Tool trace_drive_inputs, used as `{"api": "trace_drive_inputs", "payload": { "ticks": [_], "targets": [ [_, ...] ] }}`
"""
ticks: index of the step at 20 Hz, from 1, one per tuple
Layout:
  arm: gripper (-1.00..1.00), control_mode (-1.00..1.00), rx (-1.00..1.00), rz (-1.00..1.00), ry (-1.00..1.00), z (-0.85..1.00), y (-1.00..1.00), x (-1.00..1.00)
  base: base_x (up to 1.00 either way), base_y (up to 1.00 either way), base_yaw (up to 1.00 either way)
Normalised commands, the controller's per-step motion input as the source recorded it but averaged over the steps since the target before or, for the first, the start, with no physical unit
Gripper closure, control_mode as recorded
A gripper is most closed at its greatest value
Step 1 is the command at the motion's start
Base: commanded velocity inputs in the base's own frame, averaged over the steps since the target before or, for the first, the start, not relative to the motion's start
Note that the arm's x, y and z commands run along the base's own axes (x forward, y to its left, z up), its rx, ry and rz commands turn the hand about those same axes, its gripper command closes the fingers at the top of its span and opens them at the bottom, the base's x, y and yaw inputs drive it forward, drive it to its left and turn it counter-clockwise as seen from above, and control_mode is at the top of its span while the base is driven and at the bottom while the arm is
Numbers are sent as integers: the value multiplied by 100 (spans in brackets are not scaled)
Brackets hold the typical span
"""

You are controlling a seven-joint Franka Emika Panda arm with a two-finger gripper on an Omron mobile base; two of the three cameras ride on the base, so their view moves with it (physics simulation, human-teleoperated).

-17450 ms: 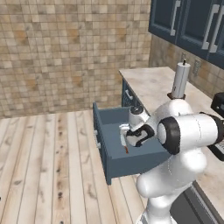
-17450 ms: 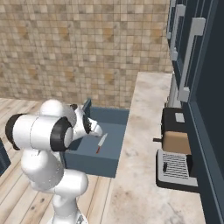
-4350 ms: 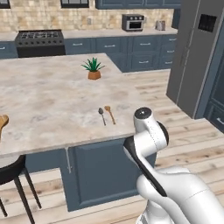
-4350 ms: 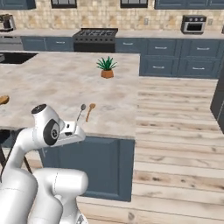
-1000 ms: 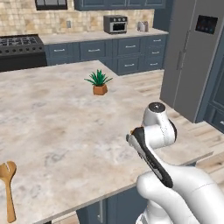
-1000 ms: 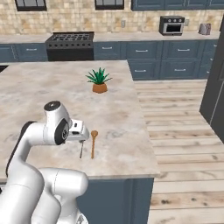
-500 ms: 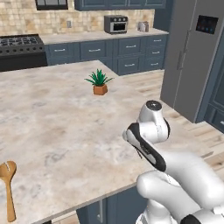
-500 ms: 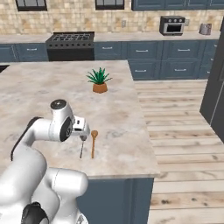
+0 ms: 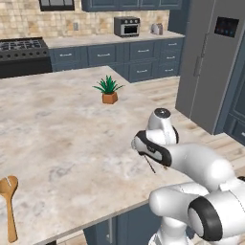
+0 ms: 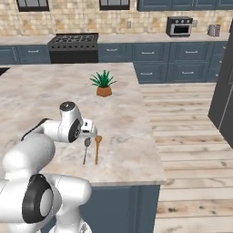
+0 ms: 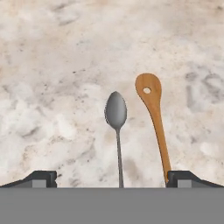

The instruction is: Pick up the metallic utensils from the counter and place them in the open drawer. Make sure not to pick up any wooden utensils.

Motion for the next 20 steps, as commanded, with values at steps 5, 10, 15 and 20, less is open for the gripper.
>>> {"api": "trace_drive_inputs", "payload": {
  "ticks": [5,10,15,20],
  "targets": [
    [-100,-100,0,0,7,-47,-2,7,0,0,0],
    [-100,-100,0,0,3,-36,0,1,0,0,0],
    [-100,-100,0,0,-2,-12,0,24,0,0,0],
    [-100,-100,0,0,0,-14,0,35,0,0,0]
  ]
}}
